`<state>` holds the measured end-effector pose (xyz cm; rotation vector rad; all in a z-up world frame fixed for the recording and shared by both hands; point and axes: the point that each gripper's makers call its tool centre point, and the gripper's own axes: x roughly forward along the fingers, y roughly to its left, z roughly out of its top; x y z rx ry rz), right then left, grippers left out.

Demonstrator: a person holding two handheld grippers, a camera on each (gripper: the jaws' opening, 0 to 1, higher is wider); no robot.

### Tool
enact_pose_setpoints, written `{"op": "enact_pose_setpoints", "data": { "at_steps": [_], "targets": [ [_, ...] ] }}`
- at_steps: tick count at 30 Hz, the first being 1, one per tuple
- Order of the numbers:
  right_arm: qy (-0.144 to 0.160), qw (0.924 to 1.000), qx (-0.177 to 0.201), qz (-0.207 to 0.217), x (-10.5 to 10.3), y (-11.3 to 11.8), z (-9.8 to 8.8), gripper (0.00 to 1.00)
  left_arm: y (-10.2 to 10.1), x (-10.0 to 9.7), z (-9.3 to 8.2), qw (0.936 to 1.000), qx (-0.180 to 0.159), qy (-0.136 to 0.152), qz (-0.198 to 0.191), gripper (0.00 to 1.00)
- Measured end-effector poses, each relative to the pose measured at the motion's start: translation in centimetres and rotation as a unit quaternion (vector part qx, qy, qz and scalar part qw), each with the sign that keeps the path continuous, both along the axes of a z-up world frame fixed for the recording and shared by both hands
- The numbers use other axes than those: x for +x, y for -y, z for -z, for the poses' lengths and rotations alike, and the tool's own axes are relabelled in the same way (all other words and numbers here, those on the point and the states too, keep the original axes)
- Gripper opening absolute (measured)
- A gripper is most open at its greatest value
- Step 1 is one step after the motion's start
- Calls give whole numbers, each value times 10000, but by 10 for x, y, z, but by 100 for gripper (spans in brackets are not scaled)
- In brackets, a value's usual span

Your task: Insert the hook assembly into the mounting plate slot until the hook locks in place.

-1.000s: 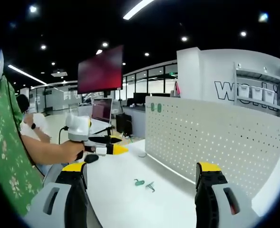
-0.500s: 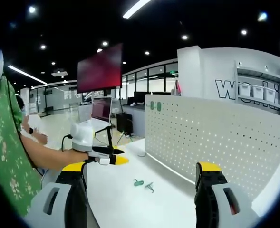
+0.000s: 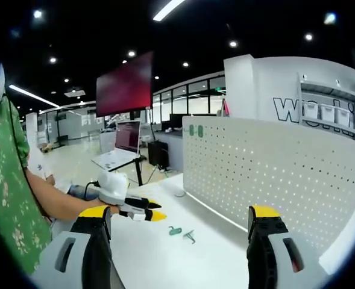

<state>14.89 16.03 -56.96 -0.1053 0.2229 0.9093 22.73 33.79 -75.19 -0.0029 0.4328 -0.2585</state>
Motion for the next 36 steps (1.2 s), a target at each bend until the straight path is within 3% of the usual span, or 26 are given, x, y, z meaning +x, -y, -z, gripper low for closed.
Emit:
{"op": "enact_pose_setpoints", "data": {
  "at_steps": [19, 36],
  "targets": [
    [-148, 9999, -28, -5, 9, -1, 11, 96, 0, 10, 55, 9978, 257, -616, 46, 28],
    [-271, 9996, -38, 41, 20, 3, 19, 96, 11, 14, 80, 9951, 299, -916, 243, 16]
  ]
}}
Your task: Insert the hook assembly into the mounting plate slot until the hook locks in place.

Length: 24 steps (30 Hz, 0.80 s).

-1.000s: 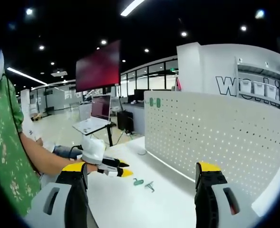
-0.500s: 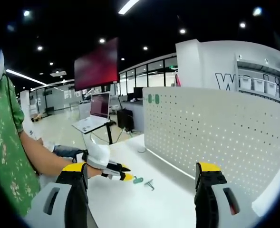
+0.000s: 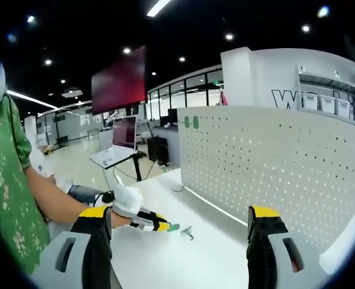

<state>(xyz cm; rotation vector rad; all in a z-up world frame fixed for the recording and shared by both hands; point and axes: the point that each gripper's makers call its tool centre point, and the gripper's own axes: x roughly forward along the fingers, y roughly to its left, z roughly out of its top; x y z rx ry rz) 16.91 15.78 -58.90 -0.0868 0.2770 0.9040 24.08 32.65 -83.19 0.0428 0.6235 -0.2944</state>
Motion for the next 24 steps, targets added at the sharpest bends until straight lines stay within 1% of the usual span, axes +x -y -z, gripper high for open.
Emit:
{"op": "enact_pose_setpoints", "data": {
  "at_steps": [5, 13, 17, 24],
  "targets": [
    [-34, 10000, 4, 0, 2, -1, 2, 96, 0, -1, 6, 10000, 3, -76, 2, 13],
    [-55, 10000, 18, -11, 4, -3, 4, 96, 4, 0, 5, 9999, 34, -45, 93, 7],
    [-62, 10000, 25, -10, 4, -3, 5, 96, 5, 0, 5, 9998, 109, -17, 180, 4],
    [-72, 10000, 25, -9, 3, -2, 6, 96, 6, -1, 4, 9993, 244, 30, 266, 2]
  ]
}}
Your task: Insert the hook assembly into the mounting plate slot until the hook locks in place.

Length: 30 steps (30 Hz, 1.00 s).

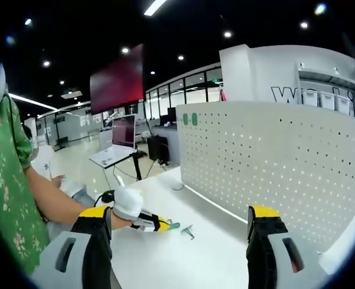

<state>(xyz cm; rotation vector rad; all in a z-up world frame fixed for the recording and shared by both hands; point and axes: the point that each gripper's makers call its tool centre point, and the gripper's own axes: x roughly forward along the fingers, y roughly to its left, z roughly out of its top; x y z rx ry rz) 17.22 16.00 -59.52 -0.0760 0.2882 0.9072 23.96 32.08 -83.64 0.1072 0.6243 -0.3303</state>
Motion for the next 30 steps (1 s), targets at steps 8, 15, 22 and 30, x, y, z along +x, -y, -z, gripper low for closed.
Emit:
{"op": "enact_pose_setpoints", "data": {
  "at_steps": [8, 15, 22, 30],
  "targets": [
    [18, 10000, 19, -18, -1, -1, -1, 96, 0, -1, -2, 9999, 101, 34, 76, 2],
    [39, 10000, 41, -33, -1, -2, -3, 96, 4, -1, -19, 9995, 124, 206, 221, 1],
    [92, 9999, 58, -61, -2, -3, -7, 96, 12, -1, -54, 9963, 251, 611, 548, 1],
    [196, 9997, 73, -84, -4, -4, -17, 96, 27, -10, -115, 9821, 467, 1359, 1218, 1]
  ]
}}
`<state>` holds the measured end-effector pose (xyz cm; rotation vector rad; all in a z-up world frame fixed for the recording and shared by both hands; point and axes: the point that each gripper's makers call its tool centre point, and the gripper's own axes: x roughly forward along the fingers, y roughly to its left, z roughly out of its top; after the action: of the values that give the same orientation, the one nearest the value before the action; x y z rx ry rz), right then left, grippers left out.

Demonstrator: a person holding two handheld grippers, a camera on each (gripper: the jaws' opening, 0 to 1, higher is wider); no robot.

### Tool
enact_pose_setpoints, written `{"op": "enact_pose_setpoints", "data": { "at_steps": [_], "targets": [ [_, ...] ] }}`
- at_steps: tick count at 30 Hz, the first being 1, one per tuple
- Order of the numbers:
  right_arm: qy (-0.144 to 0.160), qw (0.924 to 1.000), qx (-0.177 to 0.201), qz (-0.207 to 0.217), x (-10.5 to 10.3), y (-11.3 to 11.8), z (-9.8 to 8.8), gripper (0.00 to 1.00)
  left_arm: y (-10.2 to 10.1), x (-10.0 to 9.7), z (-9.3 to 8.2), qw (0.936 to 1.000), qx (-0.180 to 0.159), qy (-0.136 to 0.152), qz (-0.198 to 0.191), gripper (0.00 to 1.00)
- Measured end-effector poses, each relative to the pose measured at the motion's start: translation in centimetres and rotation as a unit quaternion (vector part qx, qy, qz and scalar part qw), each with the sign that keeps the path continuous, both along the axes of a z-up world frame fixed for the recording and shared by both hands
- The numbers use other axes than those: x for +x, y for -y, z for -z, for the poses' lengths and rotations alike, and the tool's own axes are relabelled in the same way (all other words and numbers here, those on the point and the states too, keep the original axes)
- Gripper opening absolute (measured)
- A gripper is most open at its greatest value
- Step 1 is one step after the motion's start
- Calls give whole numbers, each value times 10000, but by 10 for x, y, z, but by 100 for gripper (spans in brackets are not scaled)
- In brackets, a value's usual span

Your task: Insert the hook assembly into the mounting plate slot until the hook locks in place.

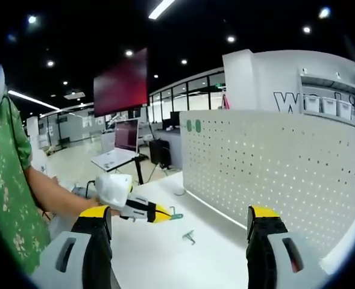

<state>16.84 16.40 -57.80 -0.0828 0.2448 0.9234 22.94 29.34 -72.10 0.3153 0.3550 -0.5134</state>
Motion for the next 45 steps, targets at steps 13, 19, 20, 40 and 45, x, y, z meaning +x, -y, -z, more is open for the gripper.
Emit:
{"op": "enact_pose_setpoints", "data": {
  "at_steps": [13, 19, 20, 40, 45],
  "targets": [
    [237, 9997, -18, -59, -7, -1, -20, 95, 33, -33, -84, 9881, 417, 1078, 1013, 1],
    [328, 9994, -7, -88, -13, -1, -27, 93, 49, -52, -107, 9751, 776, 1530, 1403, 2],
    [330, 9994, 0, -95, -13, -1, -28, 93, 52, -56, -111, 9713, 868, 1644, 1483, 2],
    [-465, 9938, 472, -888, -39, -20, -25, 63, 79, -98, -136, 9454, 1001, 2162, 2224, 2],
    [-824, 9878, 661, -1141, -42, -25, -24, 57, 84, -108, -139, 9410, 923, 2196, 2404, 2]
  ]
}}
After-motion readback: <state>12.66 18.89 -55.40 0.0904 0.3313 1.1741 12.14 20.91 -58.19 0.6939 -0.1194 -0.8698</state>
